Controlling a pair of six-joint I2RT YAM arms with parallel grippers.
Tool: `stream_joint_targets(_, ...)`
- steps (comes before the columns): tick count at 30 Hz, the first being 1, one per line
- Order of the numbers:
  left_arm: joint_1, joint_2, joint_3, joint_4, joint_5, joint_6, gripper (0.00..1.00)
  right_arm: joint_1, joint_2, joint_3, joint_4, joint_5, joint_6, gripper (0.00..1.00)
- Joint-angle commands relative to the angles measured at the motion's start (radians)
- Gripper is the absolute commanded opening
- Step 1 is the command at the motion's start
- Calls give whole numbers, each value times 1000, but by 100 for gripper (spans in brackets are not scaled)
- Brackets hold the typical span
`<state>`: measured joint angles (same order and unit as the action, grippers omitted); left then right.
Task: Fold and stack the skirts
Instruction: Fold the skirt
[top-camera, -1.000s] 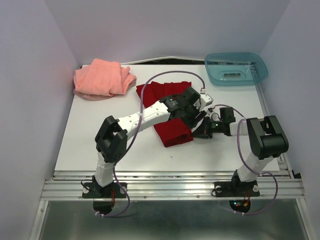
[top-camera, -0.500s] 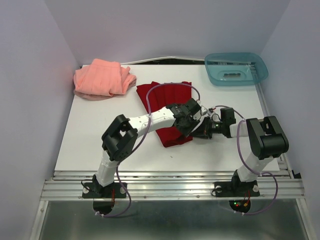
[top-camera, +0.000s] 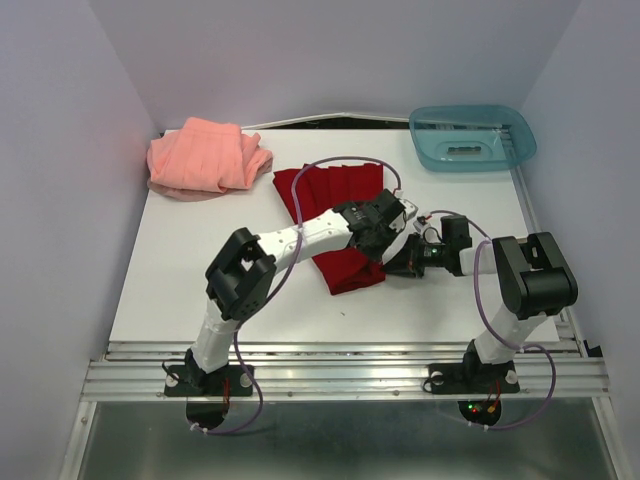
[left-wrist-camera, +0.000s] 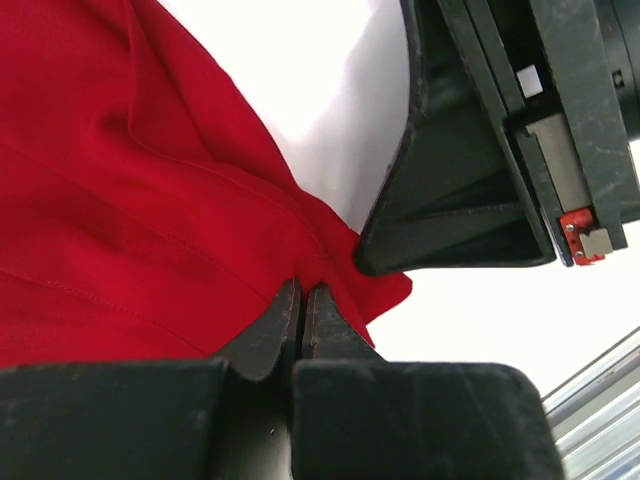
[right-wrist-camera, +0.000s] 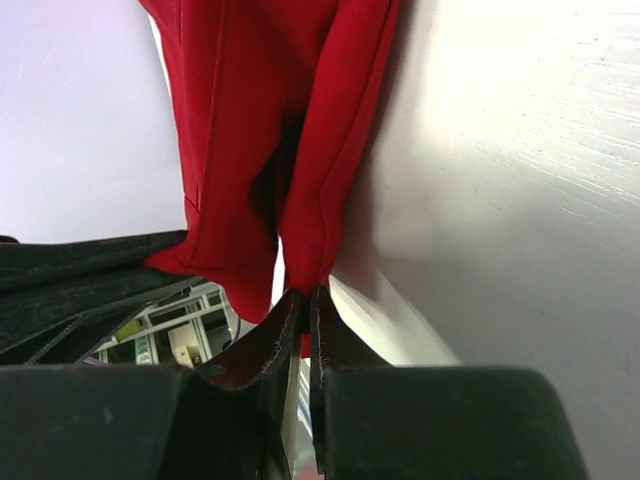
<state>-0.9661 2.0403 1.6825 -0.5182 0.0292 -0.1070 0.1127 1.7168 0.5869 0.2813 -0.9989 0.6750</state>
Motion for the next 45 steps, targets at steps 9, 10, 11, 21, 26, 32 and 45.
stream_joint_targets(9, 29, 11, -85, 230, 67, -39, 3, 5, -51, -29, 26, -40, -32, 1)
stream_joint_targets(10, 30, 14, -92, 240, 105, -46, 5, 5, -52, -24, 12, -38, -41, 1)
stream_joint_targets(11, 32, 18, -99, 260, 130, -51, 8, 5, -52, -22, 7, -38, -41, 1)
stream_joint_targets(21, 158, -41, -282, 354, 490, -48, 73, -7, -123, 86, -359, -8, -299, 34)
stream_joint_targets(26, 227, -146, -368, 451, 685, -20, 93, -27, -220, 129, -467, 48, -397, 33)
stream_joint_targets(32, 233, -301, -372, 468, 801, 38, 99, -61, -281, 247, -498, 11, -408, 34)
stream_joint_targets(45, 455, -440, -622, 510, 988, -95, 64, 73, -134, 326, -123, -10, -68, 35)
